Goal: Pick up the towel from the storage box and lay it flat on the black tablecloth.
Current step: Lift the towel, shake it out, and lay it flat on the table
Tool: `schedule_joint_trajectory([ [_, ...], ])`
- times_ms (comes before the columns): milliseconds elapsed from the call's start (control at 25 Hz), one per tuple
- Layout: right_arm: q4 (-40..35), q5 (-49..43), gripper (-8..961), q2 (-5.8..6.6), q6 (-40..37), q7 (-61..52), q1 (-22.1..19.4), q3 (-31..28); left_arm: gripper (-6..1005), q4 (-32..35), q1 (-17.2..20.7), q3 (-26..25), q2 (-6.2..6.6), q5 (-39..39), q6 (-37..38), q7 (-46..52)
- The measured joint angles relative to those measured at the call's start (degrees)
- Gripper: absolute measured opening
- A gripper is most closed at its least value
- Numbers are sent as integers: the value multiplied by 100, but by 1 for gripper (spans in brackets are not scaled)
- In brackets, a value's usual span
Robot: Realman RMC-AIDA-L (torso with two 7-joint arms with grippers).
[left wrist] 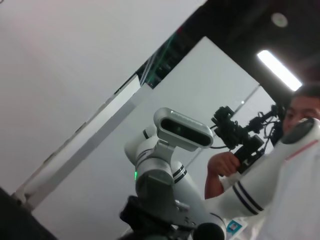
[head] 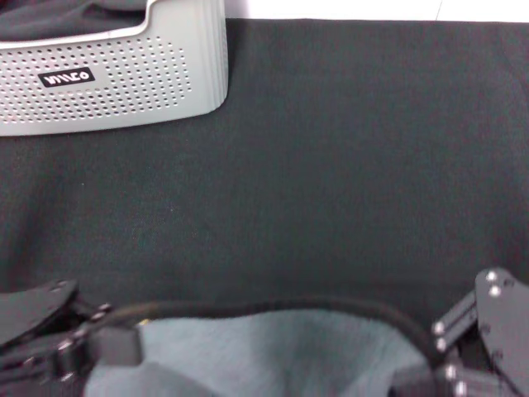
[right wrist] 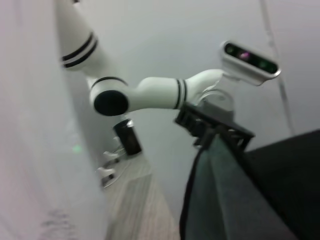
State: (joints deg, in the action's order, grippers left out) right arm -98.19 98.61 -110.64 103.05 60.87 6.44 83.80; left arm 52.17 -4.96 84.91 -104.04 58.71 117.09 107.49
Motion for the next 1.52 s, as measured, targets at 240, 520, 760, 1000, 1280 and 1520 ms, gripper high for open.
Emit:
schedule_joint_trajectory([
  [240, 1287, -573, 0, -174, -35, 277, 446, -381, 14, -1506, -1081, -117, -222, 549, -32, -200],
  [520, 2340, -1230, 0, -377, -103, 590, 1016, -760, 14, -2597, -1942, -637, -336, 974, -76, -622],
  [760, 2716, -1550, 0, -387, -207, 648, 1211, -1266, 14, -2634, -2036, -1072, -366, 1181, -671, -622],
  [1000, 3305, -1834, 1, -381, -298, 823, 1600, -1543, 13, -2691, -2125, -1089, -435, 1262, -1298, -596],
  [1280, 3827, -2327, 2, -353, -413, 915, 1996, -1953, 13, -2855, -2273, -1091, -462, 1311, -2029, -544],
  [1520, 4061, -2551, 3, -323, -675, 917, 2167, -2120, 13, -2853, -2295, -1117, -473, 1312, -2736, -557],
])
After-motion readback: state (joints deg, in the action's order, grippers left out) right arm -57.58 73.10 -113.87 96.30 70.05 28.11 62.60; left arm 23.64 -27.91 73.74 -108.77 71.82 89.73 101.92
